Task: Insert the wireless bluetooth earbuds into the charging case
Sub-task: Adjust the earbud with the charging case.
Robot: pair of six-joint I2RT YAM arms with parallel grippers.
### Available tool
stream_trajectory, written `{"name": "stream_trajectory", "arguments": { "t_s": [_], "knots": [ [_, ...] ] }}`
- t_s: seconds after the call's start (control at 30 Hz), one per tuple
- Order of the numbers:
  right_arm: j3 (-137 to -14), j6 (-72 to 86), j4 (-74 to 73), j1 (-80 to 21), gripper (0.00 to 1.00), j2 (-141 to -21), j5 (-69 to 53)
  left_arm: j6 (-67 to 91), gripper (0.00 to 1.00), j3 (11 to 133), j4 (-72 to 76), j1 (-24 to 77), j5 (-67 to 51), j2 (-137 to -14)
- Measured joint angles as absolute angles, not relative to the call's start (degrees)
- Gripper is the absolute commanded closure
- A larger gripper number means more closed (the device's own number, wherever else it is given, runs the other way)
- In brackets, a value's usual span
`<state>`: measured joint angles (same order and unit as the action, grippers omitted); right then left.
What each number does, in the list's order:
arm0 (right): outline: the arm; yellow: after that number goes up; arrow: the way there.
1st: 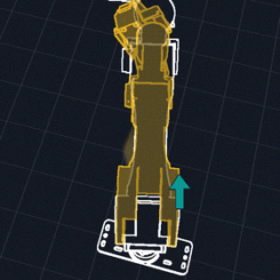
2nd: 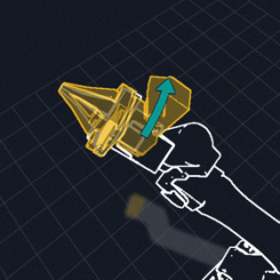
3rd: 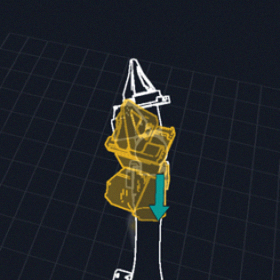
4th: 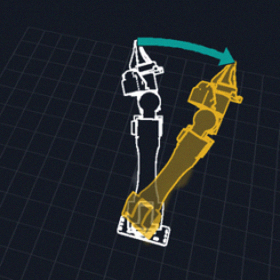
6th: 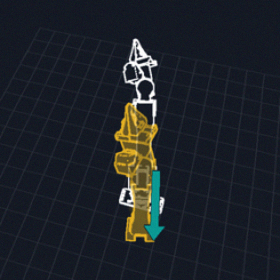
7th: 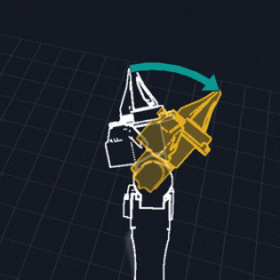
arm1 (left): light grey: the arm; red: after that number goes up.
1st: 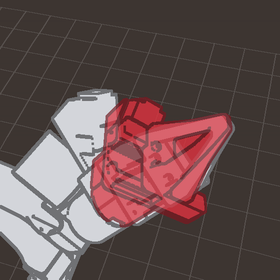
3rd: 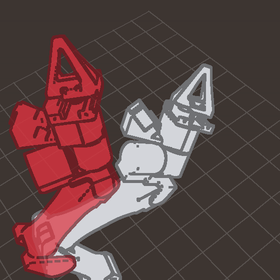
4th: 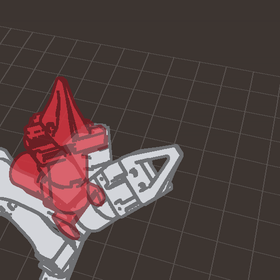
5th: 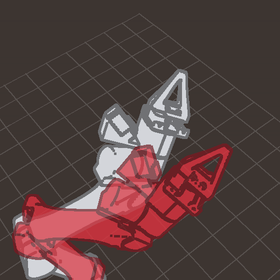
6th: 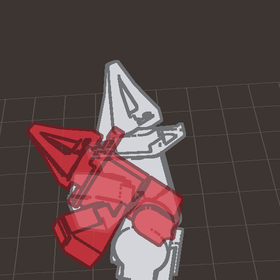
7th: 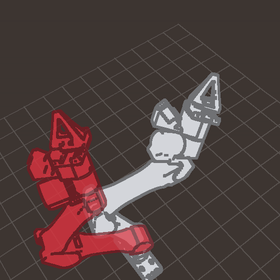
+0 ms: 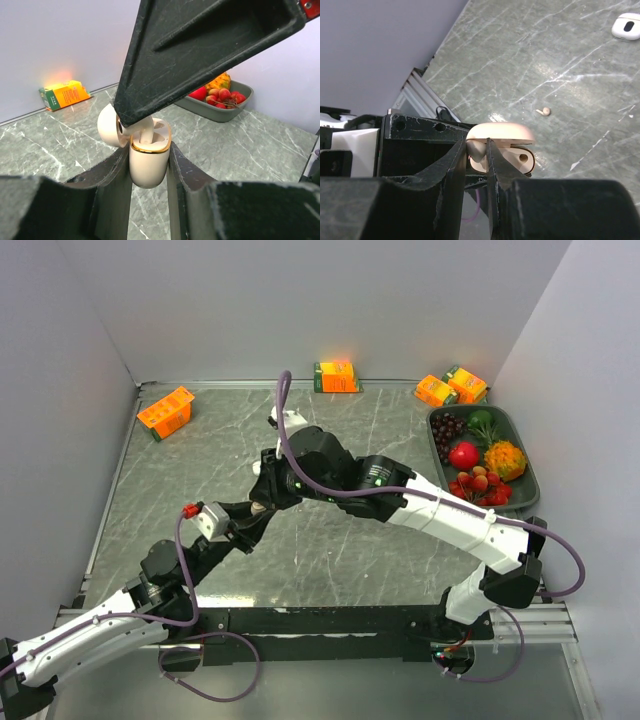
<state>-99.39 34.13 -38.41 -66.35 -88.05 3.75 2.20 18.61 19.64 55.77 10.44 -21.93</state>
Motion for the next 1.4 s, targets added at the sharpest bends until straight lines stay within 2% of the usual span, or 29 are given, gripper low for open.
{"name": "stream_trajectory", "arguments": {
  "t_s": [0.63, 0.87, 1.07, 1.27, 1.4],
  "knots": [
    [-91.53, 47.77, -28.91, -64.95, 1.0, -85.56, 6.13, 2.11, 0.99, 16.88, 25.5, 56.51, 20.56, -23.55],
    [-91.46, 50.48, -32.73, -65.08, 1.0, -84.77, 4.64, 0.73, 0.99, 16.27, 31.18, 55.42, 29.8, -24.97],
    [-91.35, 51.59, -34.54, -65.1, 1.0, -84.53, 3.66, -1.02, 0.99, 16.27, 34.5, 55.35, 32.64, -25.82],
    [-91.33, 47.77, -35.44, -65.12, 0.67, -83.33, 4.03, -1.06, 0.99, 16.32, 33.28, 55.33, 32.91, -24.47],
    [-84.9, 40.16, -32.67, -65.1, 0.6, -79.35, 4.14, 1.06, 0.99, 18.52, 25.26, 55.33, 35.33, -20.97]
  ]
}}
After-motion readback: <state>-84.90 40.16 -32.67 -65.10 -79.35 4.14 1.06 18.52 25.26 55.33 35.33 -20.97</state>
